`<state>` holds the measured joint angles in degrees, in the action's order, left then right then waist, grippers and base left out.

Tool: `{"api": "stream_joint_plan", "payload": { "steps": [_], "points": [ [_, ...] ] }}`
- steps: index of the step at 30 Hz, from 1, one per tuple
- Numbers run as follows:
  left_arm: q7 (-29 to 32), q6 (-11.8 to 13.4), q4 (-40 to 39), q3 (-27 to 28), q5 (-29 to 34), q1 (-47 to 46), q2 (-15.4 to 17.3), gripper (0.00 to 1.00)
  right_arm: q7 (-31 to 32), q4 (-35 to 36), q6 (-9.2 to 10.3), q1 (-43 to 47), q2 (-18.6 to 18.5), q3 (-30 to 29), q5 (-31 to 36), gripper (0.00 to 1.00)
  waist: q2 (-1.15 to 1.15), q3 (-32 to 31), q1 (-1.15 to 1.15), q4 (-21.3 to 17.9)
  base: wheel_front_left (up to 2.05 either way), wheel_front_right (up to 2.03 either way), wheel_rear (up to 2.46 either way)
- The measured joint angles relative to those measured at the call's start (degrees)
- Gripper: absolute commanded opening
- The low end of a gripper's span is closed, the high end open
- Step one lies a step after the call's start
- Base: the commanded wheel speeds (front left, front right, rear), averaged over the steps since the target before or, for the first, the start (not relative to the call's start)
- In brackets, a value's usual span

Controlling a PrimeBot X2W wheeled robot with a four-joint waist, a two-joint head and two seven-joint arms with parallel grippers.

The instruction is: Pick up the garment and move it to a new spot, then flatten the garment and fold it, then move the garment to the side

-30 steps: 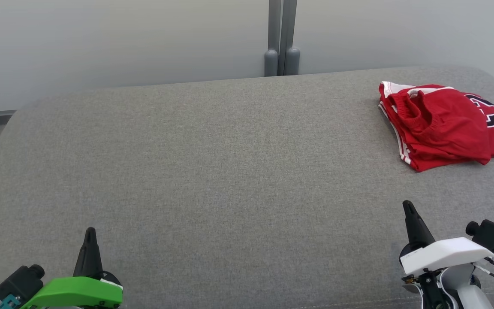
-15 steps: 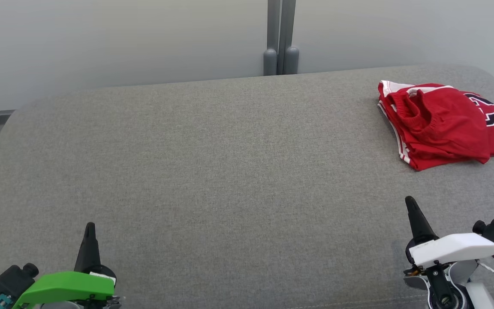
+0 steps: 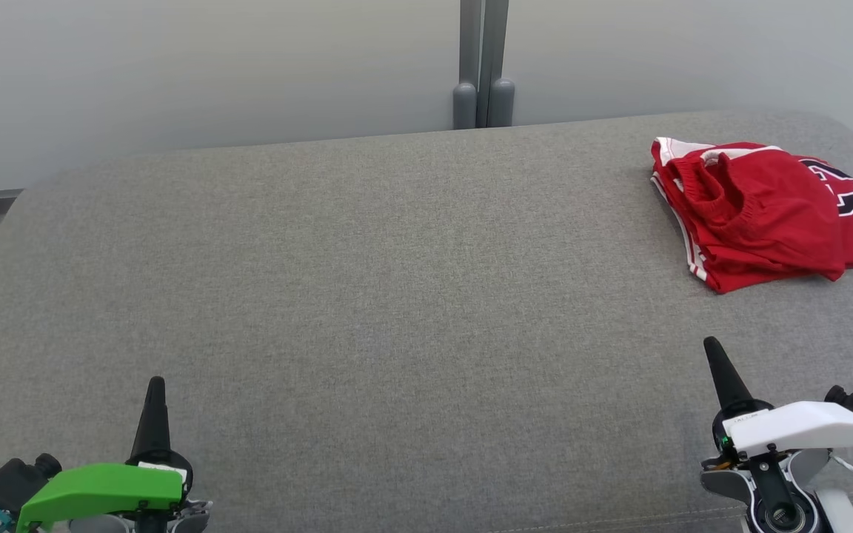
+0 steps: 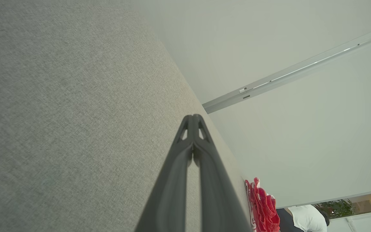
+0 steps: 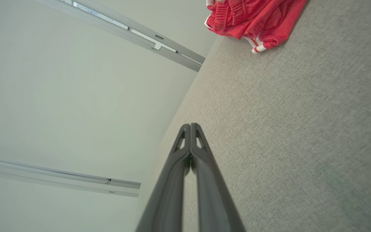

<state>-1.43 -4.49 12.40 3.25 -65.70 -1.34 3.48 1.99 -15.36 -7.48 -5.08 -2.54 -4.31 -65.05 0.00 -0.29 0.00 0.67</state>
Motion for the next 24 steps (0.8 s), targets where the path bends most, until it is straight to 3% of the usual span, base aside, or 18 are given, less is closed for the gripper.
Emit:
{"api": "stream_joint_plan", "payload": {
  "steps": [24],
  "points": [
    [3.0, -1.4, 0.1, 1.1, -12.9, -1.4, -0.3, 0.0, 2.9, 0.2, 0.0, -0.9, -0.1, -1.3, -12.9, 0.0, 0.0, 0.2, 0.0, -0.3, 0.0, 0.0, 0.0]
  ]
}}
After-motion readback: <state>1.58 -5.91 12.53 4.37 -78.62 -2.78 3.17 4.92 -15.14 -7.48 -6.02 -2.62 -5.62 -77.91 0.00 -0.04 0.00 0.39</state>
